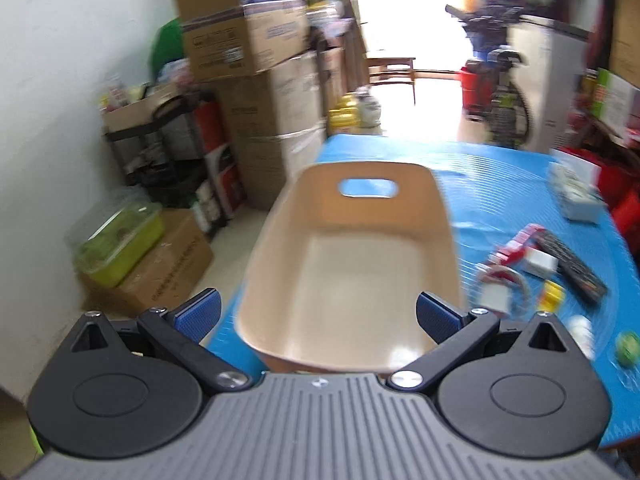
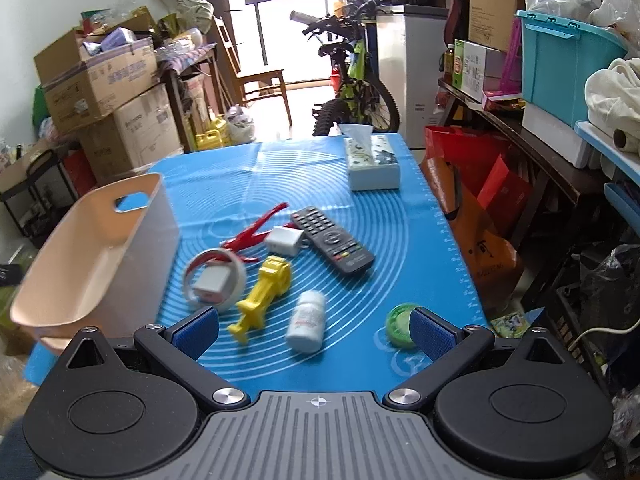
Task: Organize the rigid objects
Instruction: 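Move the left tool to the basket rim while the right tool approaches the green tin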
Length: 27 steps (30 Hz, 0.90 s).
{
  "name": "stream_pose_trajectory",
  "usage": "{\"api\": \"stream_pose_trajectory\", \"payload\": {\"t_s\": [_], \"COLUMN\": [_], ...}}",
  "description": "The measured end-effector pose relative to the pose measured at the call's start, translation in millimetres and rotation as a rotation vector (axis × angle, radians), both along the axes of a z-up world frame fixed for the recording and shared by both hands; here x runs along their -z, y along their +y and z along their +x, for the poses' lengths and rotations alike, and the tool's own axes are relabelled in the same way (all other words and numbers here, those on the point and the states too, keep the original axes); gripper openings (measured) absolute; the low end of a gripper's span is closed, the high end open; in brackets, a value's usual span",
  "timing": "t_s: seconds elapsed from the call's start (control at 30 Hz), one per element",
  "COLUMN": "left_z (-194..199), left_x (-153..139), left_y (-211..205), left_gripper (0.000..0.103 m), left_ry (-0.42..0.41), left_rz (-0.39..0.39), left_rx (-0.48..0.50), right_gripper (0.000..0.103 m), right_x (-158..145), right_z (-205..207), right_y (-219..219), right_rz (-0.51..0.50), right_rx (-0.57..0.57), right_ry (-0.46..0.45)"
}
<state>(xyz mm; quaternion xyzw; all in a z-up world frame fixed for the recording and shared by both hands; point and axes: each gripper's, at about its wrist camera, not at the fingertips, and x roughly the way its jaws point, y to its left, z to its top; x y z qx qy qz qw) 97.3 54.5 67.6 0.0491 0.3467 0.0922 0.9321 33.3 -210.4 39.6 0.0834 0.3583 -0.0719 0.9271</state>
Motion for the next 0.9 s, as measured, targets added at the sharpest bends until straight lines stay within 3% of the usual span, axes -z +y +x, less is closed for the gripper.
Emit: {"api": "stream_pose_trajectory", "payload": {"t_s": [0.1,0.3,0.57,0.63,0.8,0.9], "left_z": [21,63,87,93,98,101], "left_x": [4,39,71,78,93,102], "left_y": [19,55,86,92,100,100], "left_gripper": [0.102,0.101,0.100,0.089,0.085,0.076], "left_ry": [0.029,0.182,0.304,0.325,0.355,0.371], "left_rz": [-0.002,0.050,0.023,0.014,-0.047,-0.060], "left_rx": [-0.070,-0.154,-0.209,-0.221,-0.231,-0.213], "right_gripper": [0.101,0.101,0.100,0.100,0.100,0.100], "right_x": [9,39,86,96,118,126], "right_z": [15,44,59,61,61,63], "right_y": [-11,-32,-53,-58,-68,-73], "right_rz": [-0.010,-0.023,-0.040,-0.045,-0.033,-0.027], "right_rx": [0.006,0.044,0.064,0.075,0.089,0.091], "right_ry": [0.019,0.066,0.126,0.150,0.197,0.202]}}
